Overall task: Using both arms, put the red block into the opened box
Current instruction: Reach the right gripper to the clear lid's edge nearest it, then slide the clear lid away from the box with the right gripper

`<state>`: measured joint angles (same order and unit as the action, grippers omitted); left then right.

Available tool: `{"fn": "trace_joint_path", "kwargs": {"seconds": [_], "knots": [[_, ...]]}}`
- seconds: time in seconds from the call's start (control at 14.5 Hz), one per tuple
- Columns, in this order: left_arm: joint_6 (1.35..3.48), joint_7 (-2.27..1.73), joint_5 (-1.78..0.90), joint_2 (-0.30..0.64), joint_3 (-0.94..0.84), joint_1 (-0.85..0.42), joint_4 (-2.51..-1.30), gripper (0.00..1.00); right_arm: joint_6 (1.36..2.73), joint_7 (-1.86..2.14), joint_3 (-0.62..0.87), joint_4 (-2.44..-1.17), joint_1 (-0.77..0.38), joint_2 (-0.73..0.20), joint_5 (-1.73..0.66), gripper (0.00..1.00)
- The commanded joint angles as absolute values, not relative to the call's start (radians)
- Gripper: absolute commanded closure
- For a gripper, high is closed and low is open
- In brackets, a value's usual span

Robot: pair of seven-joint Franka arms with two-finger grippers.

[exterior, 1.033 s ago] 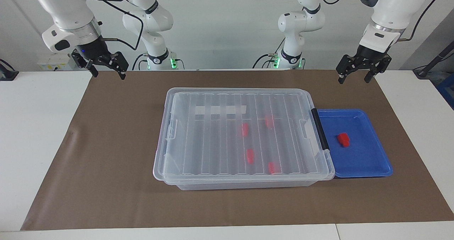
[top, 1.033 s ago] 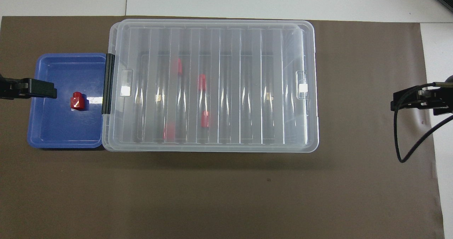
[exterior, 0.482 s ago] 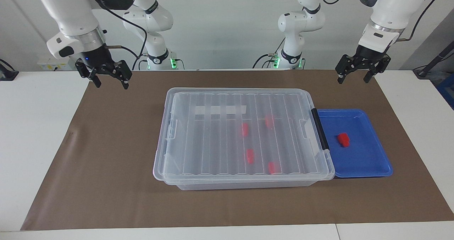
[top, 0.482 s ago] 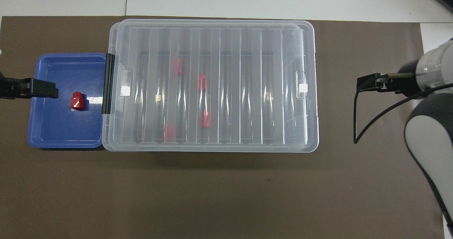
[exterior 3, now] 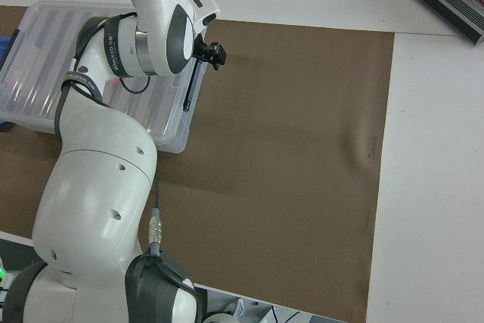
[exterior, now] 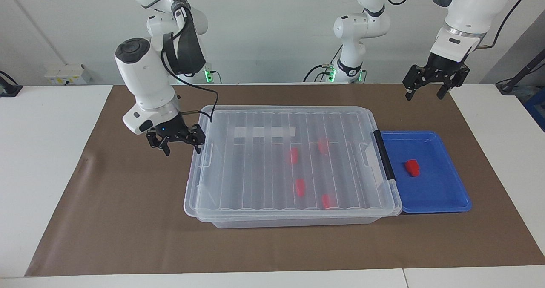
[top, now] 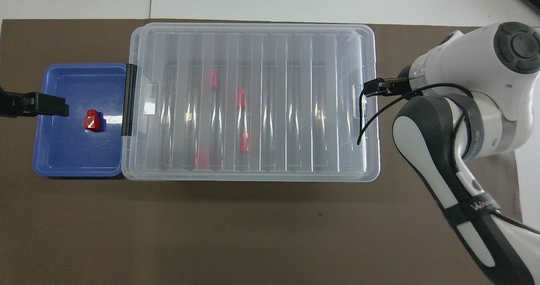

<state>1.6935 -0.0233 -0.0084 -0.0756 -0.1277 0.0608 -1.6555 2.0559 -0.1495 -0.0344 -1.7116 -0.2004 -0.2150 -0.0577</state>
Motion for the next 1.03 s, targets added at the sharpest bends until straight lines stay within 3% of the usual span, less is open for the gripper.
{"fn": "trace_joint_path", "kwargs": {"seconds": [0.0,0.96], "knots": [[1.690,-0.029,-0.017,-0.066,-0.130,0.063,-1.634,0.00,2.065,-0.156,-0.034,-1.713,-0.201,-0.224,-0.071,0.00],[1.695,-0.029,-0.017,-0.067,-0.132,0.055,-1.641,0.00,2.037,-0.160,-0.043,-1.715,-0.132,-0.233,0.034,0.00]]}}
